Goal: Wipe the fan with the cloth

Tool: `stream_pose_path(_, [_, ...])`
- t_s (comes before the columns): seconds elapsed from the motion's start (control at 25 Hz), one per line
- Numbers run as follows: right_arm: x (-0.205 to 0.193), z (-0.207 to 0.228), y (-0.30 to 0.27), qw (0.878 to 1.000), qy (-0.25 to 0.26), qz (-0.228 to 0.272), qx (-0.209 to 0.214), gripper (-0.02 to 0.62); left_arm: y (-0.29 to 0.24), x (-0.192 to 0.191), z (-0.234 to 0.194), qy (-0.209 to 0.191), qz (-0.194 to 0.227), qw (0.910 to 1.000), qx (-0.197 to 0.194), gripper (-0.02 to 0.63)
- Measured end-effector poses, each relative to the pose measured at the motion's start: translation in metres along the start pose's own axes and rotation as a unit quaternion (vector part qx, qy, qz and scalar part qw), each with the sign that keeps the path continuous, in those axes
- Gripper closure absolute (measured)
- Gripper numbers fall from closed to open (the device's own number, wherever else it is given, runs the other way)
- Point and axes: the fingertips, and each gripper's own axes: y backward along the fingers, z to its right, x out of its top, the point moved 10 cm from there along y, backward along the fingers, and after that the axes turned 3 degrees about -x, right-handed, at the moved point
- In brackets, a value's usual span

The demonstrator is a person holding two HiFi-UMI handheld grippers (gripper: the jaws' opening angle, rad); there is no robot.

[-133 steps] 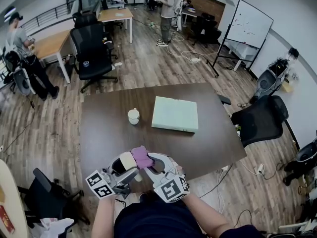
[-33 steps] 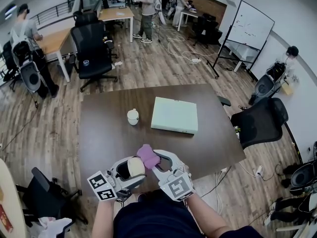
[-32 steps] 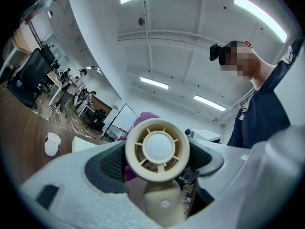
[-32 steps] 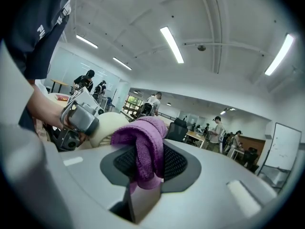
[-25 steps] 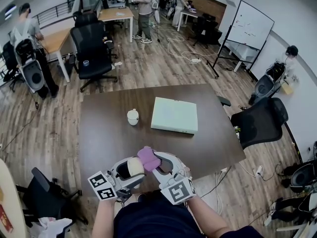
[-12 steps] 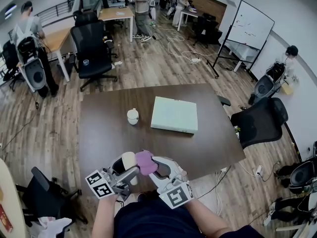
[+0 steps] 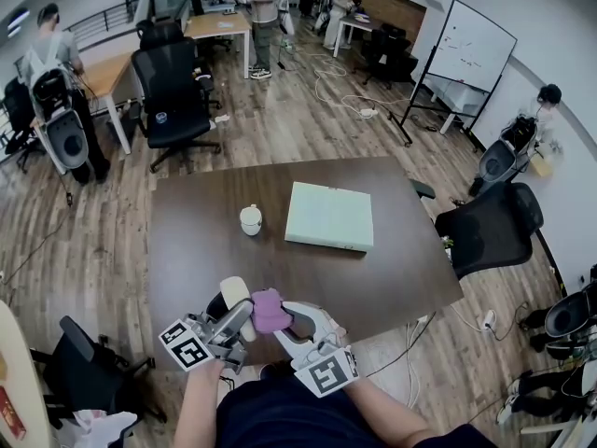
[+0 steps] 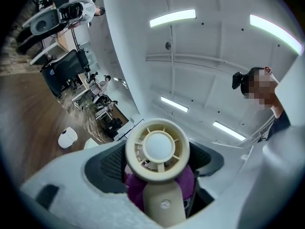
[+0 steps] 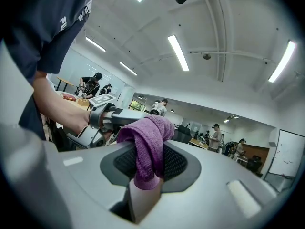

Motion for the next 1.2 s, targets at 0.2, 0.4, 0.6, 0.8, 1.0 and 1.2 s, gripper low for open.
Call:
stream_pose_path(0.2, [0.002, -0.009, -0.006, 1.000, 0.015, -0.004, 0.009, 0.481, 0.001, 0.007, -0.007, 0.001, 0.015, 0.9997, 0.019, 0.225])
stream_pose_path(0.4, [0.004, -0.025, -0.011, 0.995, 0.092, -0.013, 0.034, 0.482, 0.000, 0.011, -0.012, -0.006, 0.023, 0.9985, 0.050, 0.225])
stream_pose_path(0.6, [0.001, -0.039, -0.017, 0.989, 0.133, -0.023, 0.058, 0.482, 0.004, 0.013, -0.017, -0.010, 0.027, 0.9970, 0.072, 0.225])
stream_pose_path(0.8, [-0.003, -0.040, -0.019, 0.988, 0.131, -0.030, 0.072, 0.482, 0.005, 0.013, -0.020, -0.006, 0.026, 0.9966, 0.078, 0.225])
stream_pose_path(1.0, [-0.006, -0.040, -0.020, 0.987, 0.131, -0.032, 0.083, 0.482, 0.005, 0.015, -0.022, -0.006, 0.030, 0.9962, 0.082, 0.225])
stream_pose_path(1.2, [-0.009, -0.043, -0.024, 0.988, 0.117, -0.034, 0.096, 0.482, 0.011, 0.020, -0.026, -0.005, 0.036, 0.9959, 0.083, 0.225])
